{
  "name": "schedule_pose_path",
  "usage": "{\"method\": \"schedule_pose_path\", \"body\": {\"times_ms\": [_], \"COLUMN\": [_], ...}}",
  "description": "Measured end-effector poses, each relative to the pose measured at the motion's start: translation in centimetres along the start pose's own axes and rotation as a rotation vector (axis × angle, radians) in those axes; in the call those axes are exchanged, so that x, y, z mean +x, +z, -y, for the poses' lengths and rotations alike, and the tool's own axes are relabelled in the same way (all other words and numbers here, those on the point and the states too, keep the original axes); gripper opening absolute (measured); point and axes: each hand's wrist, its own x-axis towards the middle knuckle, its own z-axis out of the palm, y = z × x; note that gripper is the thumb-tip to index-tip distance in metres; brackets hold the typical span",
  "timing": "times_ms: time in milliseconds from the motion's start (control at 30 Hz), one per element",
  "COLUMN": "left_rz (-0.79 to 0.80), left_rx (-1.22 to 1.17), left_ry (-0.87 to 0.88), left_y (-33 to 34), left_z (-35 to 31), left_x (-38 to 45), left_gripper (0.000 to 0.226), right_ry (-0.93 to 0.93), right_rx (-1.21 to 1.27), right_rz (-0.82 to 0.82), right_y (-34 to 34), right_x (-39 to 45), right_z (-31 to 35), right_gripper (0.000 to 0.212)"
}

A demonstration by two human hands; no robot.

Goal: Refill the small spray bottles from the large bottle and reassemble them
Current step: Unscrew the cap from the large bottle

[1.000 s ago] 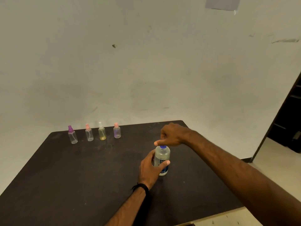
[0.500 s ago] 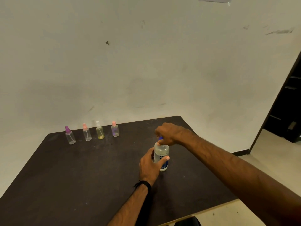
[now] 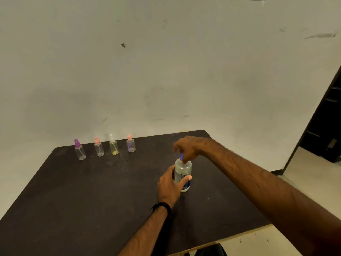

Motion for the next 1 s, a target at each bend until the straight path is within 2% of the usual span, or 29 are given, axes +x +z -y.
{"method": "schedule_pose_path", "body": {"times_ms": [33, 133, 267, 367, 467, 533, 600, 667, 733, 800, 900, 1000], "left_rz": [0.002, 0.015, 0.013, 0.008, 0.009, 0.014, 0.018, 0.019, 0.016, 0.017, 0.020, 0.018], "left_rx": [-0.001, 0.004, 0.026, 0.029, 0.028, 0.036, 0.043, 0.045, 0.045, 0.056, 0.062, 0.060], "left_ry": [-0.002, -0.004, -0.004, -0.002, -0.004, -0.006, -0.009, -0.016, -0.013, -0.013, -0.020, -0.021], "left_y": [0.0, 0.0, -0.1, -0.2, -0.1, -0.1, -0.1, -0.1, -0.2, -0.1, -0.1, -0.1], "left_z": [0.0, -0.1, -0.3, -0.3, -0.2, -0.3, -0.5, -0.6, -0.5, -0.5, -0.6, -0.7], "left_x": [0.0, -0.1, -0.1, -0.1, -0.2, -0.2, -0.2, -0.2, -0.2, -0.3, -0.3, -0.2], "left_gripper": [0.064, 0.062, 0.062, 0.061, 0.060, 0.061, 0.063, 0.064, 0.063, 0.064, 0.064, 0.065], "right_ry": [0.008, 0.098, 0.067, 0.029, 0.100, 0.113, 0.080, 0.031, 0.030, 0.081, 0.129, 0.060], "right_rx": [-0.013, -0.084, -0.039, 0.009, -0.037, -0.055, -0.035, 0.007, 0.001, -0.026, -0.076, -0.025], "right_rz": [-0.036, -0.099, -0.038, -0.033, -0.094, -0.106, -0.042, 0.003, -0.044, -0.103, -0.136, -0.073], "right_y": [0.0, 0.4, 0.7, 0.0, 0.2, 0.6, 0.7, 0.3, 0.0, 0.3, 1.0, 1.0], "right_x": [0.1, -0.1, 0.3, 0.1, 0.1, 0.4, 0.6, 0.4, 0.2, 0.3, 0.5, 0.7], "right_z": [0.0, 0.0, 0.0, 0.0, 0.1, 0.0, 0.0, 0.2, 0.2, 0.0, 0.0, -0.1], "right_gripper": [0.058, 0.048, 0.030, 0.051, 0.051, 0.043, 0.028, 0.046, 0.060, 0.048, 0.048, 0.021]}}
